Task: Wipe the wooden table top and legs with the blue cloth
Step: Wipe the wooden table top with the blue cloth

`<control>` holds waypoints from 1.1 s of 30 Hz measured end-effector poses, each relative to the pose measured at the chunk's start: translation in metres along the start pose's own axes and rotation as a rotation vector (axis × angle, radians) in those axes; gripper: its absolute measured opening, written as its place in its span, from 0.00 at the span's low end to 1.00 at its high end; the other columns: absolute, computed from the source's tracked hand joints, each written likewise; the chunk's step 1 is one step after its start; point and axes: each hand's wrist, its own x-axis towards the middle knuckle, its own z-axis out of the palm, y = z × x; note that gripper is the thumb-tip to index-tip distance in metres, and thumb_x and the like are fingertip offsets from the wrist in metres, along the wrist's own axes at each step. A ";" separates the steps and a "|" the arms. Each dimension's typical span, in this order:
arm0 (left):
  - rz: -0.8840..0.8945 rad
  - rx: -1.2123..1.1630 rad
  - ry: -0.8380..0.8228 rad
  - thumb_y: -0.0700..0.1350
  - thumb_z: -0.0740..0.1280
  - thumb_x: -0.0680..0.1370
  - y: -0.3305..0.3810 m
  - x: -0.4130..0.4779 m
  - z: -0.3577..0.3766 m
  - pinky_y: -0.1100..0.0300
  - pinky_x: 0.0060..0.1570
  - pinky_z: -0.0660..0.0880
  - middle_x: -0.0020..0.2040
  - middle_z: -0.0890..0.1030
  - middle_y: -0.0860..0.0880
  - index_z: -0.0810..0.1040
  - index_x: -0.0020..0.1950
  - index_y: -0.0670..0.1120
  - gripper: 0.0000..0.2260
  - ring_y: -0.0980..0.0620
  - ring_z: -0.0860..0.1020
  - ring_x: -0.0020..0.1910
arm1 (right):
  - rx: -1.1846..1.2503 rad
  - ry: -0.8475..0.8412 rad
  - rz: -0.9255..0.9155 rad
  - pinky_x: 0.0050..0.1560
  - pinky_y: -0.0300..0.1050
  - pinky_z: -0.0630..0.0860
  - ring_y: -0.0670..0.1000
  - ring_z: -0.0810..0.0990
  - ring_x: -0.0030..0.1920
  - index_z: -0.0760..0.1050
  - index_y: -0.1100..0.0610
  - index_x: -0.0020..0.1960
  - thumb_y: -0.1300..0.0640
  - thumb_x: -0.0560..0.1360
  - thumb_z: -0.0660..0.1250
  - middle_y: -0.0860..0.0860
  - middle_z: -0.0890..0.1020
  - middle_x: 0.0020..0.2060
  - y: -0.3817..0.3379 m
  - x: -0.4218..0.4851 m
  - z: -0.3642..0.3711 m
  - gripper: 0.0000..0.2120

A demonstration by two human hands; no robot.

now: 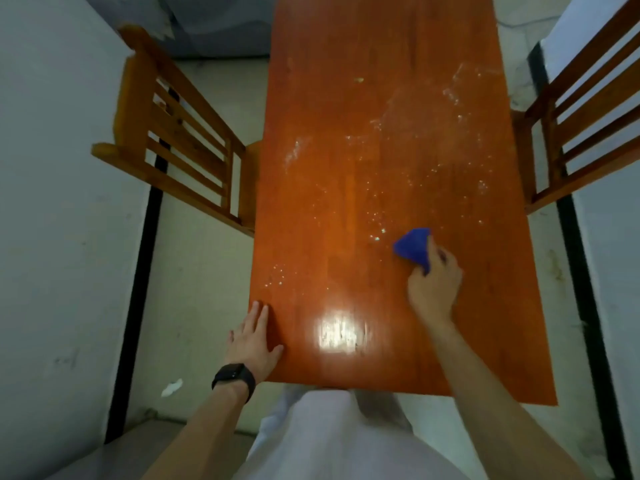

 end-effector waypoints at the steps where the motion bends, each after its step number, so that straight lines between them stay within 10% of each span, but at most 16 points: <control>1: 0.009 0.015 -0.016 0.58 0.64 0.78 -0.003 -0.001 -0.001 0.43 0.77 0.49 0.81 0.41 0.52 0.42 0.81 0.53 0.39 0.45 0.54 0.78 | -0.068 0.107 0.073 0.69 0.60 0.63 0.62 0.64 0.70 0.57 0.45 0.78 0.60 0.76 0.63 0.56 0.65 0.72 0.009 0.012 -0.009 0.34; 5: 0.085 0.098 -0.032 0.56 0.60 0.81 -0.011 0.008 -0.011 0.47 0.77 0.51 0.81 0.50 0.50 0.51 0.81 0.50 0.32 0.47 0.57 0.78 | -0.305 0.158 0.110 0.63 0.59 0.67 0.64 0.67 0.65 0.56 0.48 0.79 0.56 0.76 0.63 0.59 0.64 0.72 -0.013 -0.020 0.031 0.34; 10: 0.285 0.090 0.099 0.51 0.60 0.80 -0.019 0.039 -0.046 0.52 0.68 0.65 0.72 0.70 0.50 0.71 0.70 0.51 0.19 0.47 0.71 0.67 | -0.099 -0.516 -0.385 0.69 0.51 0.66 0.55 0.66 0.65 0.62 0.48 0.77 0.65 0.76 0.62 0.53 0.67 0.68 -0.065 -0.100 0.108 0.32; 13: 0.397 0.062 0.119 0.50 0.59 0.81 -0.024 0.070 -0.075 0.52 0.68 0.68 0.74 0.66 0.51 0.67 0.74 0.52 0.21 0.47 0.69 0.68 | 0.025 -0.250 -0.170 0.67 0.43 0.61 0.56 0.67 0.67 0.64 0.50 0.76 0.65 0.75 0.63 0.55 0.68 0.66 -0.076 -0.078 0.097 0.31; 20: 0.596 0.342 0.009 0.36 0.58 0.80 -0.059 0.141 -0.114 0.46 0.76 0.49 0.81 0.40 0.53 0.42 0.81 0.51 0.35 0.48 0.48 0.79 | -0.183 0.403 0.319 0.61 0.59 0.68 0.68 0.70 0.61 0.64 0.52 0.76 0.59 0.76 0.62 0.63 0.69 0.67 -0.068 -0.078 0.105 0.29; 26: 0.707 0.329 -0.118 0.36 0.57 0.79 -0.075 0.155 -0.125 0.43 0.77 0.49 0.80 0.37 0.55 0.41 0.81 0.52 0.36 0.51 0.46 0.79 | 0.052 -0.151 -0.080 0.65 0.39 0.66 0.52 0.73 0.61 0.73 0.49 0.70 0.65 0.73 0.64 0.48 0.75 0.61 -0.135 -0.158 0.189 0.27; 33: 0.804 0.274 -0.044 0.34 0.59 0.77 -0.099 0.167 -0.110 0.44 0.77 0.48 0.79 0.34 0.56 0.36 0.80 0.53 0.41 0.50 0.45 0.80 | 0.038 0.038 -0.084 0.68 0.51 0.69 0.51 0.75 0.63 0.75 0.47 0.69 0.62 0.70 0.64 0.48 0.79 0.63 -0.174 -0.053 0.169 0.27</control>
